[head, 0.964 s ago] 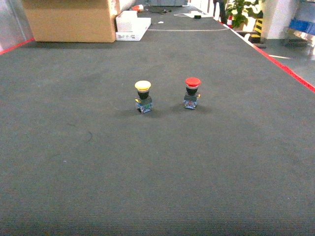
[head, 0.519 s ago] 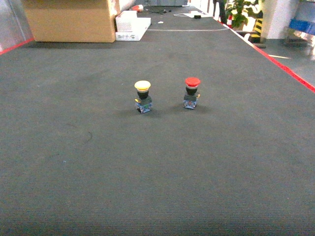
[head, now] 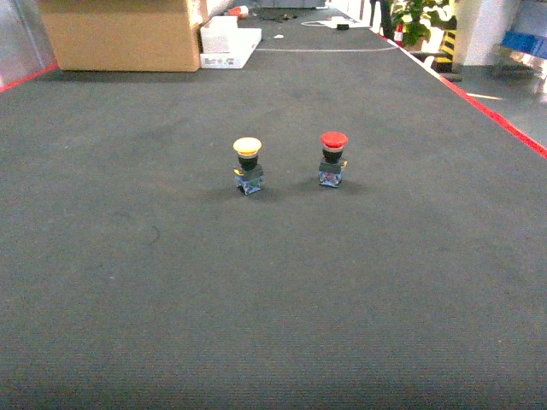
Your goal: Pick blue part to blue bin on bottom shelf
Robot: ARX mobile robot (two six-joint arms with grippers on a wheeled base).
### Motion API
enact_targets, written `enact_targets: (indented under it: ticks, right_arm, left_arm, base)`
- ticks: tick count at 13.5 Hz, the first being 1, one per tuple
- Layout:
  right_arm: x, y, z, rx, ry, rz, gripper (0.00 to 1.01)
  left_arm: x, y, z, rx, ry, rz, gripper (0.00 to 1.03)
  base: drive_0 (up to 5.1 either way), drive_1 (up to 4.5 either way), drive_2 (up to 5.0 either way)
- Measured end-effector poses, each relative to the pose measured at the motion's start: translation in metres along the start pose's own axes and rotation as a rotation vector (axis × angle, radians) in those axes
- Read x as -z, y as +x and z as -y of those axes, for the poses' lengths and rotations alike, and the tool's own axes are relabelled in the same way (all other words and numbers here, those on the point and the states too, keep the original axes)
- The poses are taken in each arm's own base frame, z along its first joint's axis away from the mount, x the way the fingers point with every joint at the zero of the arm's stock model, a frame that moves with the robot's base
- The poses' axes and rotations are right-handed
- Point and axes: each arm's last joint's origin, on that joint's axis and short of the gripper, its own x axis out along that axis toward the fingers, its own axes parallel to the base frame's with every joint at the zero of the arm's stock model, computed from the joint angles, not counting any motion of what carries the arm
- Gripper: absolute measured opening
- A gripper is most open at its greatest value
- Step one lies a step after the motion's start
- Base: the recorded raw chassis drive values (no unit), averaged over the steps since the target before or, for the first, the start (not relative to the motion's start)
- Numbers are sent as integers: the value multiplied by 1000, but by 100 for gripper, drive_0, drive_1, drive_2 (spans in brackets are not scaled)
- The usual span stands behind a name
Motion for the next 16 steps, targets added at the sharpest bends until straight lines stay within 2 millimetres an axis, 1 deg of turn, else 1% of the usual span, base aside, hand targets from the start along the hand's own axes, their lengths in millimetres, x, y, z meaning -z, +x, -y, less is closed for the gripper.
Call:
enact_targets:
  ticks: [6, 8, 16]
  right_arm:
    - [0, 0, 0, 0, 0, 0, 98]
    - [0, 0, 0, 0, 0, -3, 98]
    - [0, 0, 0, -1, 0, 1, 98]
  left_arm:
    - [0, 0, 0, 0, 1, -1, 43]
    - [-1, -1, 0, -2, -6, 9, 43]
    - [0, 0, 0, -2, -2, 2, 43]
  base:
    - [4, -397, 404]
    - [-58, -58, -58]
    - [-170, -170, -170]
